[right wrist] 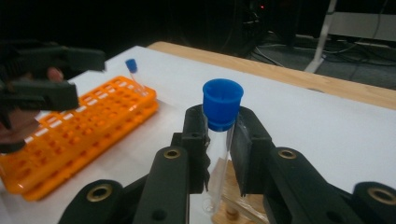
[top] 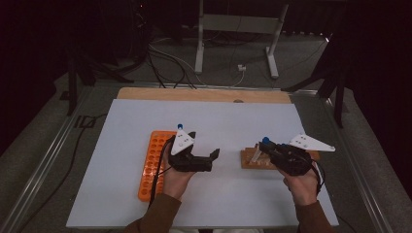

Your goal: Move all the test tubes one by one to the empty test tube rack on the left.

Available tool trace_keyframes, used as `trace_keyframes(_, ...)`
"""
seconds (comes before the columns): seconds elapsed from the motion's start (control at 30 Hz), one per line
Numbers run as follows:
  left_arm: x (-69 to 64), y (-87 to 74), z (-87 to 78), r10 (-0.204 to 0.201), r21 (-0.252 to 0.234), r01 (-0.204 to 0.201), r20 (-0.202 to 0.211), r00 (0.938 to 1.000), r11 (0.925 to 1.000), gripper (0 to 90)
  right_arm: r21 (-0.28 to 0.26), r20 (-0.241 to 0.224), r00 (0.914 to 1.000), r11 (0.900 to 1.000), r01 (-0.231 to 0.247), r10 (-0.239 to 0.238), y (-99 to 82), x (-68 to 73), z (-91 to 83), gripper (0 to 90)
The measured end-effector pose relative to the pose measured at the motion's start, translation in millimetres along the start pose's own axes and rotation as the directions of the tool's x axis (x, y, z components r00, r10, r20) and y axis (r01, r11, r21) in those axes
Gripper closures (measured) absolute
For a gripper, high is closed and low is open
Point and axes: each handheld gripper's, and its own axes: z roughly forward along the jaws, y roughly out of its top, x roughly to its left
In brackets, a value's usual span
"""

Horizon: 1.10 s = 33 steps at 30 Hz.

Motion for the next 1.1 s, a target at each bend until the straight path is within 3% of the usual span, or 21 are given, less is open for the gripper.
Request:
trace_keyframes(0.3, -29.3, -0.3, 23.8, 0.049, 0.035, -0.053, 0.089, 0.9948, 0.998, 8.2, 0.016, -0.038, 0.999, 0.9996, 0.023, -0.022, -1.2, 12.8, 8.8, 76.7)
trace_keyframes(0.5, -47.4, -2.9, 38.4, 0.102, 0.057, -0.11, 0.119, 0.9876, 0.9924, 17.1, 0.03, -0.066, 0.9973, 0.9989, 0.035, -0.033, -2.8, 19.5, 14.4, 76.7)
trace_keyframes(0.63, -55.7, -3.9, 44.5, 0.125, 0.058, -0.134, 0.14, 0.9821, 0.9892, 30.0, 0.034, -0.079, 0.9962, 0.9986, 0.04, -0.037, -3.4, 22.5, 16.4, 76.7)
trace_keyframes(0.77, -60.1, -5.0, 48.4, 0.137, 0.065, -0.151, 0.176, 0.9747, 0.9864, 56.1, 0.04, -0.089, 0.9952, 0.9982, 0.044, -0.041, -4.0, 24.4, 17.8, 76.7)
trace_keyframes(0.8, -60.7, -5.2, 49.0, 0.14, 0.066, -0.154, 0.18, 0.9736, 0.9859, 56.1, 0.04, -0.089, 0.9952, 0.9982, 0.044, -0.041, -4.0, 24.4, 17.8, 76.7)
trace_keyframes(0.87, -61.6, -5.7, 49.9, 0.144, 0.067, -0.158, 0.185, 0.9723, 0.9851, 65.4, 0.044, -0.095, 0.9946, 0.998, 0.046, -0.041, -4.4, 24.9, 18.7, 76.7)
trace_keyframes(1.1, -62.2, -5.8, 50.3, 0.153, 0.063, -0.168, 0.191, 0.9695, 0.9838, 77.3, 0.048, -0.107, 0.9935, 0.9979, 0.043, -0.038, -4.9, 25.5, 19.9, 76.8)
